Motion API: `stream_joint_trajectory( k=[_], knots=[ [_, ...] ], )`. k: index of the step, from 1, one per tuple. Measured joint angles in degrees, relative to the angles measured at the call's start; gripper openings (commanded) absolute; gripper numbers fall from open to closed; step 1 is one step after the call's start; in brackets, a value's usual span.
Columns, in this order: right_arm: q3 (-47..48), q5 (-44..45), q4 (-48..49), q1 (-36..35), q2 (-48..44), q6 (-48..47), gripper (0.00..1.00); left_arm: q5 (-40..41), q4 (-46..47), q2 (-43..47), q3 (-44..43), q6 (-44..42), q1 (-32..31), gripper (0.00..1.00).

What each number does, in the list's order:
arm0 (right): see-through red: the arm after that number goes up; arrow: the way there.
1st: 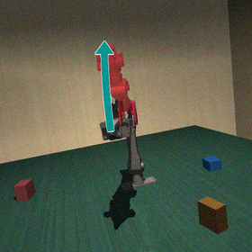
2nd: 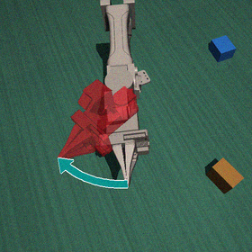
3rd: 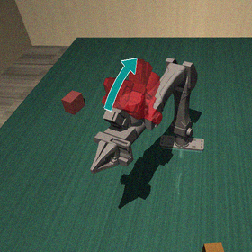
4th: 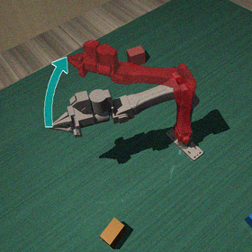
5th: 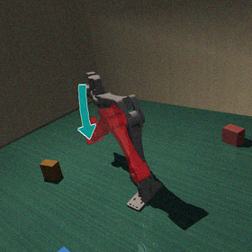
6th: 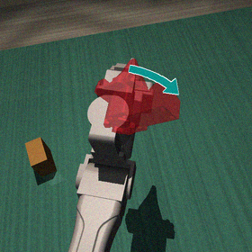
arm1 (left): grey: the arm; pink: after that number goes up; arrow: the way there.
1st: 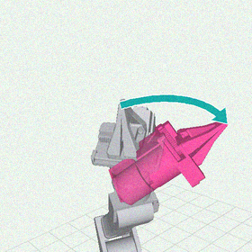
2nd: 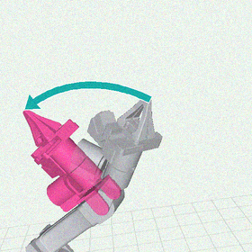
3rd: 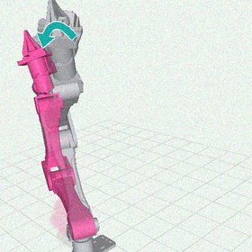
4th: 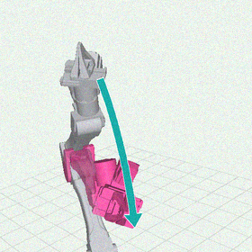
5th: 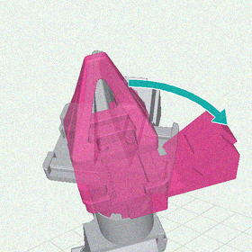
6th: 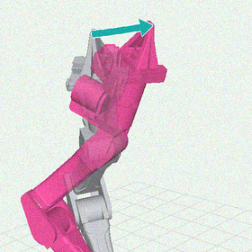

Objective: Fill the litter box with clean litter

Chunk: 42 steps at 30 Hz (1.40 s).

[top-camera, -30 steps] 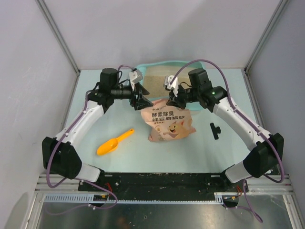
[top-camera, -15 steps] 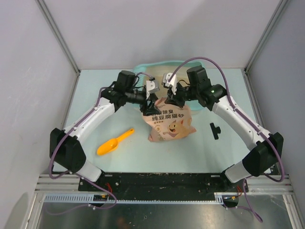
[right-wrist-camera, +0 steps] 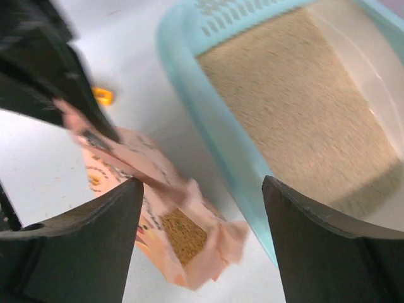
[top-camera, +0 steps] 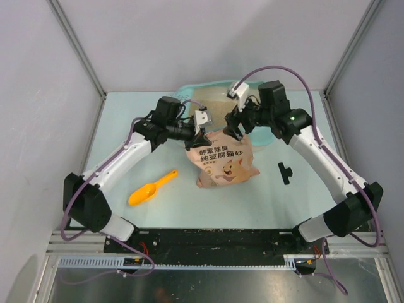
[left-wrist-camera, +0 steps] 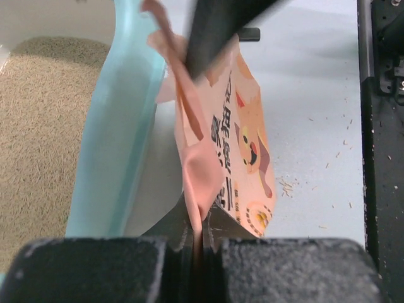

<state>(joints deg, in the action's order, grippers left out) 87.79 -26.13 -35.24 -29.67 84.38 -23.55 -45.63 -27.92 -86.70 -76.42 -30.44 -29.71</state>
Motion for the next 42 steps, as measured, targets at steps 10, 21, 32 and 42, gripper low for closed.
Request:
stream_joint_trajectory(
  k=[10, 21, 32, 42],
  knots=[
    [4.63, 13.27, -9.14, 2.69, 2.14, 14.25, 0.86, 1.95, -1.38, 5.60, 3.91, 0.02, 0.00, 0.00],
    [4.02, 12.72, -14.60, 3.69, 5.14, 19.98, 0.86, 1.97, -1.33, 6.03, 4.44, 0.02, 0.00, 0.00],
    [1.79, 17.22, -16.81, 0.26, 6.97, 23.32, 0.87, 1.99, -1.33, 6.10, 4.44, 0.00, 0.00, 0.00],
    [3.08, 29.16, -17.53, -2.34, 12.28, 27.58, 0.89, 2.56, -1.14, 6.12, 4.50, -0.13, 0.00, 0.00]
  ],
)
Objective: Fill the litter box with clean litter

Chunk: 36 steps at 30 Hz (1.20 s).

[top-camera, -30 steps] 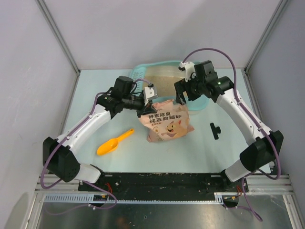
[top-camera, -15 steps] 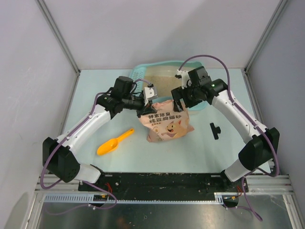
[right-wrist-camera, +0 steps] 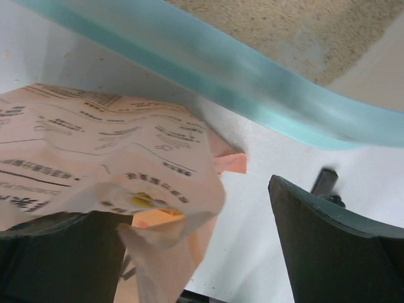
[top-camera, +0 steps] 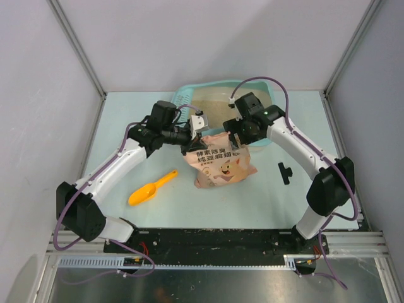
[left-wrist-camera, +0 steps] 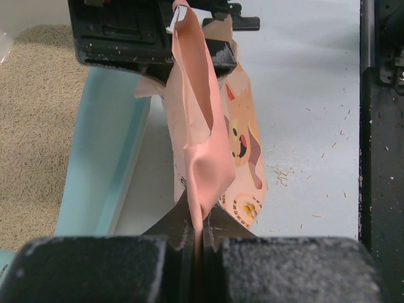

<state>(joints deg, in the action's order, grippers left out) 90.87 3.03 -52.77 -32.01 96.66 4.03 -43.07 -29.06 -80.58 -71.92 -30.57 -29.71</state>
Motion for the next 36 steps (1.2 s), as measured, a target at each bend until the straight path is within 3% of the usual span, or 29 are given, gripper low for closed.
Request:
stream_joint_trajectory(
  k=[8, 14, 23, 26, 33, 35, 36],
  knots=[
    [-2.60, 3.72, -3.32, 6.16, -2.91, -0.15, 0.88, 0.83, 0.68, 0.11, 0.02, -1.31, 0.00, 0.00],
    [-2.29, 3.10, -3.87, 5.84, -3.67, -1.18, 0.73, 0.83, 1.05, 0.11, 0.02, -1.62, -0.26, 0.00],
    [1.84, -0.63, -4.61, 1.38, -3.52, -1.99, 0.39, 2.60, -0.61, 0.09, -1.27, -4.22, 1.62, 0.00],
    [3.21, -1.60, -4.66, 1.20, -2.73, -1.51, 0.33, 2.69, -2.51, 0.09, -2.43, -5.60, 4.11, 0.00],
    [4.50, -3.37, -4.04, 1.14, -0.83, -0.55, 0.31, 2.27, -3.78, 0.09, -2.97, -8.52, 6.60, 0.00],
    [4.50, -3.85, -3.91, 1.18, -0.57, -0.48, 0.32, 1.95, -3.91, 0.09, -2.97, -8.55, 6.60, 0.10],
    [4.52, -4.17, -3.87, 1.18, -0.48, -0.46, 0.33, 1.90, -3.96, 0.09, -2.95, -8.52, 6.60, 0.29]
  ],
)
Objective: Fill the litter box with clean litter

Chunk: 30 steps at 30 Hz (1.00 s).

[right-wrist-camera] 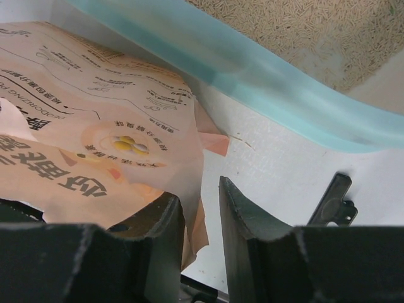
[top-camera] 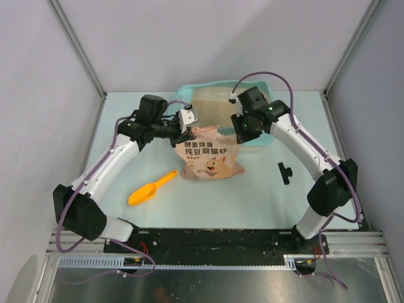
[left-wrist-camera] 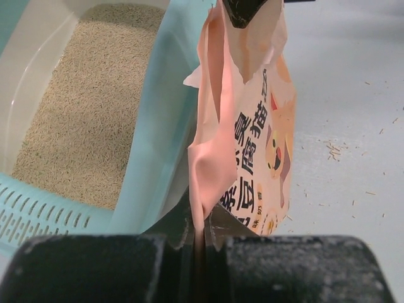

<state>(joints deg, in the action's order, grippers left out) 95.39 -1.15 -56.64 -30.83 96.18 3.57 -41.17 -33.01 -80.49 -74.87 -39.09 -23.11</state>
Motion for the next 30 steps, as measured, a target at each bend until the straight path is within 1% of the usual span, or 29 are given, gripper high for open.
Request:
stream_joint_trajectory(
  k=[1, 2, 3, 5, 6, 8, 9, 12, 13, 14, 17, 20, 23, 25, 27, 29, 30],
  knots=[
    [0.00, -0.37, 0.00, 0.02, 0.04, 0.04, 0.35, -0.02, -0.02, 0.02, 0.00, 0.07, 0.00, 0.36],
    [0.13, -0.70, -0.07, 0.04, 0.11, 0.04, 0.39, -0.11, 0.13, 0.04, 0.02, 0.00, 0.00, 0.42],
    [0.48, -1.01, -0.09, 0.07, 0.28, 0.02, 0.41, -0.39, 0.83, 0.22, 0.02, 0.33, 0.02, 0.51],
    [2.03, -1.40, -0.17, 0.13, 0.79, -0.20, 0.46, -0.63, 1.90, 1.14, 0.02, 0.81, 0.15, 0.63],
    [3.15, -1.55, -0.24, 0.17, 1.05, -0.52, 0.48, -0.48, 2.23, 1.79, 0.02, 1.62, 0.20, 0.73],
    [5.95, -1.81, 0.15, 0.39, 1.33, -0.94, 0.54, 0.33, 2.82, 3.67, 0.02, 3.15, 0.44, 0.83],
    [7.48, -1.99, 0.22, 0.61, 1.36, -1.29, 0.56, 1.05, 2.95, 4.79, 0.02, 4.17, 0.68, 0.90],
    [10.73, -3.04, 1.70, 1.46, 1.14, -2.38, 0.66, 4.52, 4.02, 10.62, 1.40, 7.21, 2.49, 0.98],
    [11.21, -3.56, 2.34, 1.92, 0.94, -2.82, 0.68, 5.53, 4.59, 12.92, 2.73, 7.69, 3.26, 1.00],
    [11.39, -4.09, 3.02, 2.43, 0.59, -3.37, 0.74, 6.62, 4.83, 16.06, 4.79, 8.07, 4.33, 1.00],
    [11.39, -6.10, 4.63, 4.28, -0.22, -5.38, 0.84, 10.23, 3.39, 24.55, 11.82, 7.58, 7.13, 1.00],
    [11.41, -8.92, 6.01, 6.23, -0.52, -7.96, 0.90, 13.14, -0.28, 28.11, 16.98, 4.79, 8.02, 1.00],
    [11.58, -11.65, 6.71, 7.93, -0.52, -9.99, 0.93, 16.15, -4.52, 27.65, 22.45, 1.25, 8.39, 1.00],
    [11.91, -12.94, 6.93, 8.79, -0.50, -10.97, 0.93, 18.49, -6.80, 25.14, 25.49, -0.52, 8.70, 1.00],
    [12.44, -13.62, 7.48, 9.35, -0.50, -11.39, 0.92, 20.59, -9.20, 21.88, 28.04, -2.03, 9.55, 0.96],
    [12.55, -14.21, 8.11, 9.40, -0.50, -11.43, 0.92, 21.62, -11.47, 19.69, 29.14, -3.04, 11.69, 0.95],
    [12.50, -14.51, 8.48, 9.40, -0.50, -11.43, 0.92, 21.81, -12.26, 19.15, 29.16, -3.37, 13.05, 0.91]
  ],
)
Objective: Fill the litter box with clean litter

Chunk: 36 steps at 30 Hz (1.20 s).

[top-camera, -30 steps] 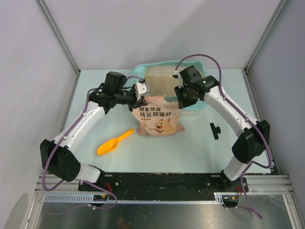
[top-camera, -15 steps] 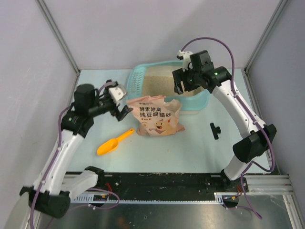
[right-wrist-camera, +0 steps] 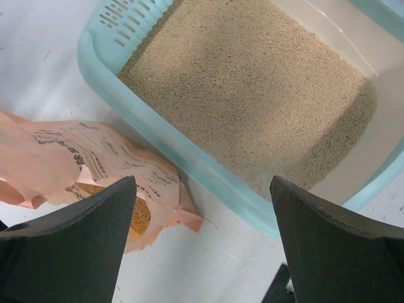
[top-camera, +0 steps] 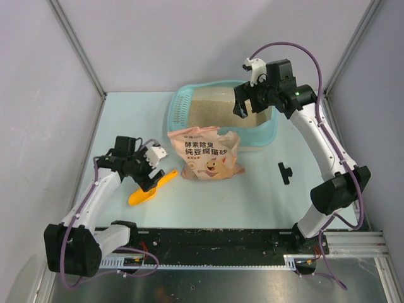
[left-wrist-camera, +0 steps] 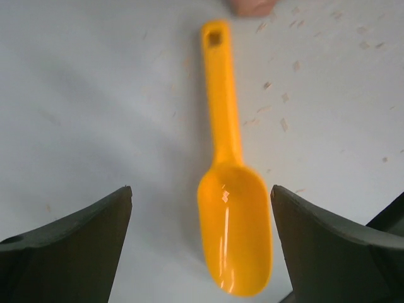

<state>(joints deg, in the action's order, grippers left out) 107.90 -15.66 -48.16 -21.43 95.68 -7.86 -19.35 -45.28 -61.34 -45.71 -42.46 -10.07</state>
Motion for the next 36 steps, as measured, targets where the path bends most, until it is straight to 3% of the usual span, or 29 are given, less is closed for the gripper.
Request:
stream_joint_trajectory(
  k=[6, 10, 14, 21, 29, 33, 36],
  knots=[
    [-3.17, -0.61, 1.49, -0.09, -1.07, 0.02, 0.90, -1.53, -3.54, -5.99, -1.73, -3.32, 10.51, 0.70],
    [-3.98, -0.92, 1.60, -0.09, -1.51, 0.04, 0.89, -4.22, -5.42, -12.90, -3.48, -6.25, 13.97, 0.59],
    [-3.98, -0.90, 1.84, -0.09, -1.73, 0.07, 0.89, -6.32, -7.23, -18.38, -3.65, -9.29, 14.40, 0.44],
    [-4.07, -0.85, 2.62, -0.09, -2.29, 0.07, 0.89, -9.53, -8.41, -24.70, -3.63, -12.17, 14.49, 0.30],
    [-4.07, -0.63, 2.93, -0.31, -2.29, 0.02, 0.89, -10.75, -8.63, -26.05, -3.63, -13.55, 14.49, 0.14],
    [-4.24, -0.26, 3.10, -0.59, -2.29, 0.02, 0.89, -11.08, -8.15, -25.94, -2.97, -13.64, 14.49, 0.01],
    [-4.50, -0.24, 3.08, -0.87, -2.29, -0.13, 0.89, -10.75, -7.85, -24.81, -1.81, -13.60, 14.49, 0.00]
  ],
)
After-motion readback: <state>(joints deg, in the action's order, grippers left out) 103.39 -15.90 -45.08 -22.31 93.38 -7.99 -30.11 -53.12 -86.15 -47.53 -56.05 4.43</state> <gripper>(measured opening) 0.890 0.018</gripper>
